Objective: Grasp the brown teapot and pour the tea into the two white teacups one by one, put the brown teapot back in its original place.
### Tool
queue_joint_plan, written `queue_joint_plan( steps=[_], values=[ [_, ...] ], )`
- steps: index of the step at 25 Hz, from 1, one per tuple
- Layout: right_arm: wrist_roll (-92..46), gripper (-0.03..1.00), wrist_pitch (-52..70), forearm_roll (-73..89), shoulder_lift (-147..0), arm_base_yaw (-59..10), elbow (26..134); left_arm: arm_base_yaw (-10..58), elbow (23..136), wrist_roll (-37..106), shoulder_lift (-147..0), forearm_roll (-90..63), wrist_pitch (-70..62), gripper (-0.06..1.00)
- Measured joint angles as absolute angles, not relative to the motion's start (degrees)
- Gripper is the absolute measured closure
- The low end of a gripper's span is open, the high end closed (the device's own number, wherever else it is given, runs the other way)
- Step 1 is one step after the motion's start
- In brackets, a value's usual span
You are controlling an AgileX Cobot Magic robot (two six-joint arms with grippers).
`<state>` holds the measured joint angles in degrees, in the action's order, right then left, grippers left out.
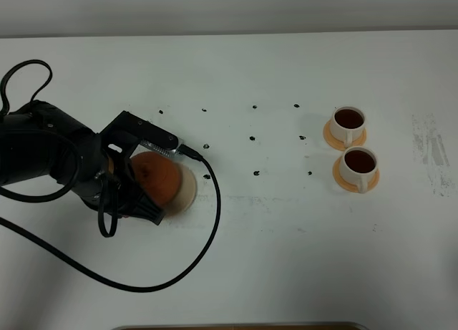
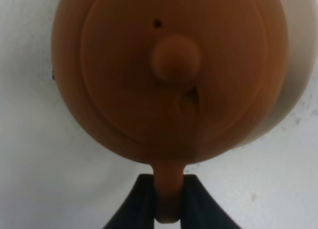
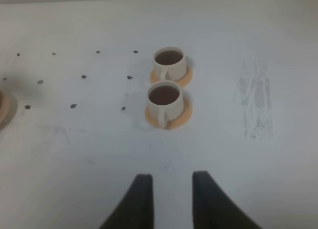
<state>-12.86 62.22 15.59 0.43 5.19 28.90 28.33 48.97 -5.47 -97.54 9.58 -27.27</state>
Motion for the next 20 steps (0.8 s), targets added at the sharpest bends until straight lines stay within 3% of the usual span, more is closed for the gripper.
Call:
queue_joint_plan(
  steps=[6,12,20],
  values=[
    [-12.9,0.74,62.2,15.6,0.4,5.2,28.9,28.3,49.0,-7.7,-95.6,9.6,-28.3,0.60],
    [-12.9,0.74,62.2,15.6,0.4,5.2,28.9,28.3,49.0,-7.8,-88.4,9.6,-31.0,0.58],
    [-12.9,0.74,62.2,15.6,0.4,5.2,28.9,28.3,48.9,-7.7,-67.6,9.4,-31.6,0.58]
  ],
)
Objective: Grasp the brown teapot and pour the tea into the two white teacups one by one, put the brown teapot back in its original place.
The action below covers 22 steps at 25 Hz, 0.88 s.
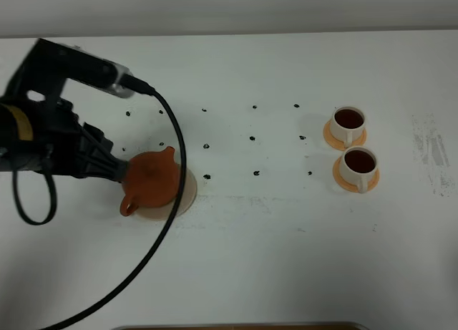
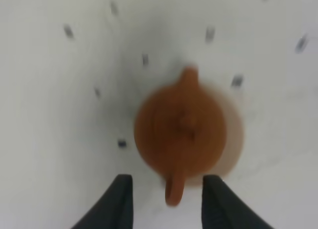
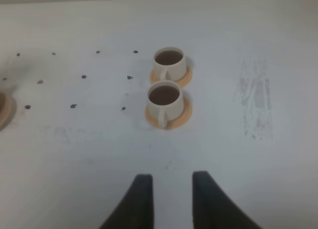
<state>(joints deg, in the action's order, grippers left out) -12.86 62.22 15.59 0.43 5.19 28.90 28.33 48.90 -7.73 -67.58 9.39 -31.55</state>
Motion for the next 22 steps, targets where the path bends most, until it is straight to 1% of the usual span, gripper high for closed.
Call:
queue_joint_plan(
  steps=[9,12,15,17,20,22],
  values=[
    [-12.9,0.74,62.2,15.6,0.4,5.2,28.9,28.3,48.9,-7.7,-45.7,9.8,-31.7,0.58],
    [-12.9,0.74,62.2,15.6,0.4,5.2,28.9,27.4,48.9,-7.7,-40.2,9.6,-34.3,0.58],
    [-12.9,0.74,62.2,15.6,0.4,5.2,28.9,19.5,48.0,-7.8,-34.3,6.4,-40.4,0.58],
    [-12.9,0.74,62.2,15.6,0.4,5.2,28.9,12.5,46.9,-8.0,-30.4,2.6,-46.0,0.58],
    [-12.9,0.74,62.2,15.6,0.4,5.2,28.9,4.0,45.1,-8.1,-23.9,0.0,-55.7,0.58],
    [-12.9,0.74,62.2,15.6,0.4,5.2,28.9,0.2,43.5,-8.1,-18.9,0.0,-60.7,0.58]
  ],
)
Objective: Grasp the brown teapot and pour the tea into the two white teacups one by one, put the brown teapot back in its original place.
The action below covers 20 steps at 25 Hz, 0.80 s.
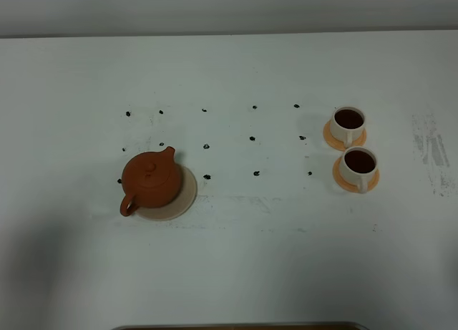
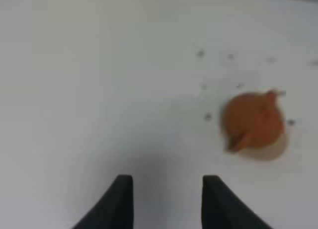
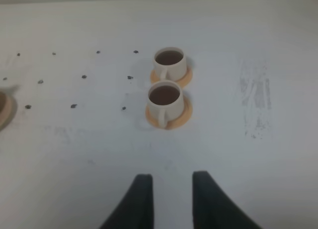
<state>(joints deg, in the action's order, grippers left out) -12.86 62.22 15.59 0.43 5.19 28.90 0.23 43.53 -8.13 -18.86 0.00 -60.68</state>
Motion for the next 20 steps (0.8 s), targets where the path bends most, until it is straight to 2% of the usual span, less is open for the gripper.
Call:
queue_joint_plan(
  steps=[6,13,20],
  values=[
    [-12.9,0.74,62.2,15.6,0.4,5.2,28.9,-1.7,37.2,-8.1,-8.9,3.2,-64.5,0.58],
    [-12.9,0.74,62.2,15.6,0.4,5.2,28.9,-1.7,30.5,-8.2,-3.0,4.7,-61.5,0.58],
    [-12.9,0.74,62.2,15.6,0.4,5.2,28.9,-1.7,29.1,-7.6,0.3,4.7,-60.9,0.58]
  ],
)
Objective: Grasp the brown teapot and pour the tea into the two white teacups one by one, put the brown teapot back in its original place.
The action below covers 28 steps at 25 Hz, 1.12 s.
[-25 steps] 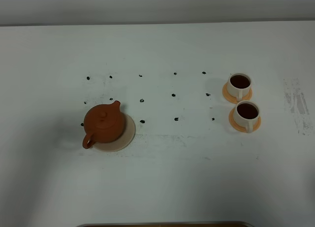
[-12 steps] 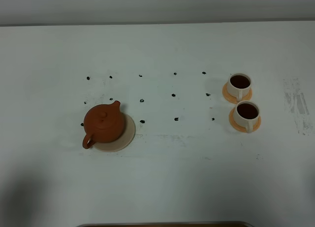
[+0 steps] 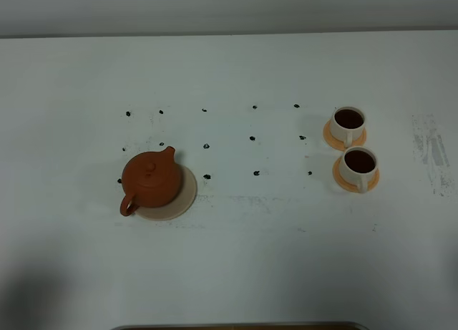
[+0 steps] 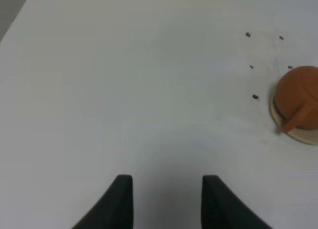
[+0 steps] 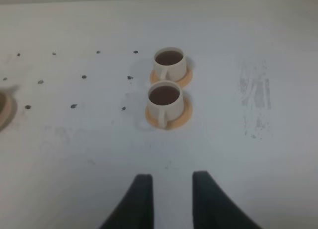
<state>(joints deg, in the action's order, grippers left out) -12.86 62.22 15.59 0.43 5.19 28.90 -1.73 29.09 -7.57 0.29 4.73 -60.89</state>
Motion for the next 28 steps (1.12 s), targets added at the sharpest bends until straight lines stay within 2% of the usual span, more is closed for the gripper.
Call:
queue_joint_plan(
  steps=[28],
  values=[
    [-12.9,0.74,62.2,15.6,0.4,5.2,28.9,-1.7,29.0,-5.0,0.2,3.9,-60.9,0.58]
  ],
)
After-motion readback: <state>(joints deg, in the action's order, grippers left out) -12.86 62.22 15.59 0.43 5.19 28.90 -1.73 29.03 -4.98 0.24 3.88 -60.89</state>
